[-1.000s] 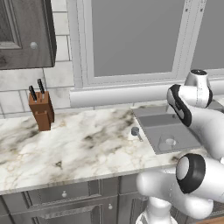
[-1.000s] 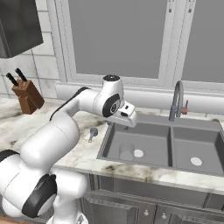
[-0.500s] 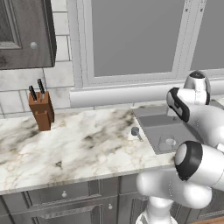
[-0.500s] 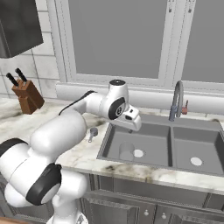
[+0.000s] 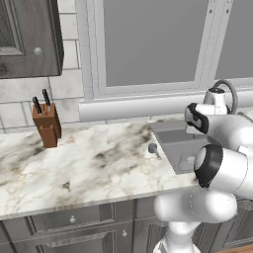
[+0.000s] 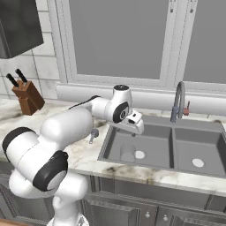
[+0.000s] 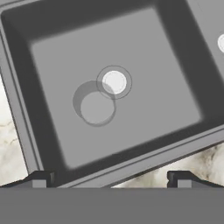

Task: Move any existing items from the left basin to the right basin for drying. Then move the measuring cup from the counter to the left basin of the sink for washing.

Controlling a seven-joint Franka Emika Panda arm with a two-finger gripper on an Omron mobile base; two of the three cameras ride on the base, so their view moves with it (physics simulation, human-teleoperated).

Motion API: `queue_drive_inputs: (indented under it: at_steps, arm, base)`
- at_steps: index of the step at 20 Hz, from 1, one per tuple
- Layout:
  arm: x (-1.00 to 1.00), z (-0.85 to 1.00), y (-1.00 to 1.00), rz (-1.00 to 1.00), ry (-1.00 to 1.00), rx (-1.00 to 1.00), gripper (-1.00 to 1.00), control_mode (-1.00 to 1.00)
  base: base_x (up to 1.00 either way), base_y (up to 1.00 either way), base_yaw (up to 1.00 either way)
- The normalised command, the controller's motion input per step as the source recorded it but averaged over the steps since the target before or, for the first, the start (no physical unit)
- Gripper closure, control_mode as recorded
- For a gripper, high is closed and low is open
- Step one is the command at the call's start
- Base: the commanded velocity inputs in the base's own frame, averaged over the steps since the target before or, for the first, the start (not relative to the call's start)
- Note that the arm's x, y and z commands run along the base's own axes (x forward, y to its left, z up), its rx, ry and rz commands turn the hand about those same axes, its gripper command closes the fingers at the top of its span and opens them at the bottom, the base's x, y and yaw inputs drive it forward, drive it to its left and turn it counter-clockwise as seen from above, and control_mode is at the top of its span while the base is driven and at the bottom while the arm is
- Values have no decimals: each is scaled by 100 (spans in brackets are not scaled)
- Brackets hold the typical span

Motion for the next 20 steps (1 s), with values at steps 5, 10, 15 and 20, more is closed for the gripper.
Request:
queue_drive_inputs:
  at_steps: [5, 10, 15, 20]
  arm:
    - [11, -18, -4, -2, 1, 0, -100, -100]
    - [6, -13, 0, -2, 1, 0, -100, -100]
    - [2, -9, -1, -1, 0, 0, -100, -100]
    - [11, -9, 0, -1, 1, 0, -100, -100]
  base:
    - [0, 0, 0]
    - [0, 0, 0]
    - [0, 0, 0]
    - [0, 0, 0]
